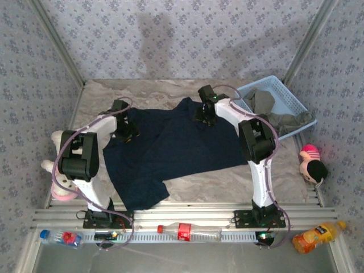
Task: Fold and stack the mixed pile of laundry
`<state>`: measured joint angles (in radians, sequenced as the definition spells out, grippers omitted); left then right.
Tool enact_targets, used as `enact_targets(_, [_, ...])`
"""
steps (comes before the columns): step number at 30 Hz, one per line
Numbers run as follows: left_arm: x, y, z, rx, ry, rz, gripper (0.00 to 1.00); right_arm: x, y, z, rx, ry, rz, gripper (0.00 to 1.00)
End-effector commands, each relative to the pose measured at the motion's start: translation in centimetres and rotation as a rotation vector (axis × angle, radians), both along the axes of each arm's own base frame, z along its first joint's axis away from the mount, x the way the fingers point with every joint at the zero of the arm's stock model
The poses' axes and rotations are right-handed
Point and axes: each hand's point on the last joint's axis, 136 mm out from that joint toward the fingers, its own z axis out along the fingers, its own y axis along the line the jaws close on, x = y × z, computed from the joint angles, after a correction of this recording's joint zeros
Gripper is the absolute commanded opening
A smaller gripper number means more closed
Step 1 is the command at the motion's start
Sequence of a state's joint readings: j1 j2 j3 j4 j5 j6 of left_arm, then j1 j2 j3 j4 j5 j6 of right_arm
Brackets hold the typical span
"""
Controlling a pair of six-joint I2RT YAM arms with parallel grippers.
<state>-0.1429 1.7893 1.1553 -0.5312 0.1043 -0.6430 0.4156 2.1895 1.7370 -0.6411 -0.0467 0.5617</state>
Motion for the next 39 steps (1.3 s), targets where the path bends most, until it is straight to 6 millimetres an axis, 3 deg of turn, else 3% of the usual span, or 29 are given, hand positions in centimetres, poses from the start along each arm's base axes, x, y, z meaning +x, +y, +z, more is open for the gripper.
enact_targets(1, [-0.4, 0.6, -0.5, 0.045, 0.034, -0.009, 0.32, 0.7, 0.8, -0.6, 0.025, 0.022, -0.012, 0.60])
enact_targets(3, [-0.2, 0.7, -0.1, 0.053, 0.029, -0.009, 0.21, 0.8, 1.0, -0.7, 0.034, 0.026, -0.012, 0.52])
enact_targets(6, [0.3, 0.8, 1.2, 0.059, 0.000, -0.008, 0.04, 0.9, 0.8, 0.2, 0.035, 0.011, -0.019, 0.19])
enact_targets(8, [0.7, 0.8, 2.3, 0.058, -0.027, -0.009, 0.00, 1.2, 0.6, 1.7, 0.042, -0.020, -0.023, 0.00])
enact_targets(12, [1.6, 0.9, 4.1, 0.061, -0.069, -0.008, 0.00, 2.0, -0.2, 6.0, 0.056, -0.122, -0.030, 0.00])
enact_targets(16, [1.7, 1.2, 4.2, 0.061, -0.068, 0.003, 0.00, 3.9, -1.2, 9.8, 0.066, -0.237, -0.032, 0.00])
enact_targets(21, [0.9, 1.1, 3.6, 0.052, -0.040, 0.011, 0.00, 10.5, -3.9, 12.3, 0.032, -0.398, -0.069, 0.00])
enact_targets(23, [0.6, 1.2, 3.8, 0.050, -0.038, 0.013, 0.12, 13.9, -5.9, 13.0, 0.064, -0.450, -0.148, 0.00])
enact_targets(24, [0.5, 1.3, 4.0, 0.047, -0.038, 0.015, 0.27, 15.4, -6.7, 13.2, 0.101, -0.460, -0.189, 0.05])
enact_targets(25, [0.4, 1.3, 4.1, 0.042, -0.039, 0.019, 0.48, 16.5, -7.4, 13.3, 0.137, -0.462, -0.221, 0.19])
enact_targets(26, [0.4, 1.4, 4.3, 0.037, -0.043, 0.023, 0.58, 17.2, -7.8, 13.6, 0.166, -0.463, -0.238, 0.26])
enact_targets(27, [0.4, 1.4, 4.5, 0.032, -0.047, 0.025, 0.64, 17.9, -8.2, 14.1, 0.178, -0.479, -0.241, 0.27])
enact_targets(29, [0.5, 1.4, 4.8, 0.023, -0.054, 0.027, 0.69, 17.6, -8.0, 14.8, 0.166, -0.484, -0.224, 0.35])
enact_targets(34, [0.6, 1.3, 4.1, 0.011, -0.041, 0.025, 0.71, 14.3, -6.6, 16.6, 0.121, -0.500, -0.147, 0.42])
enact_targets(39, [-0.2, 1.2, 2.2, 0.018, 0.003, 0.007, 0.69, 8.7, -5.0, 14.9, 0.094, -0.424, -0.084, 0.43])
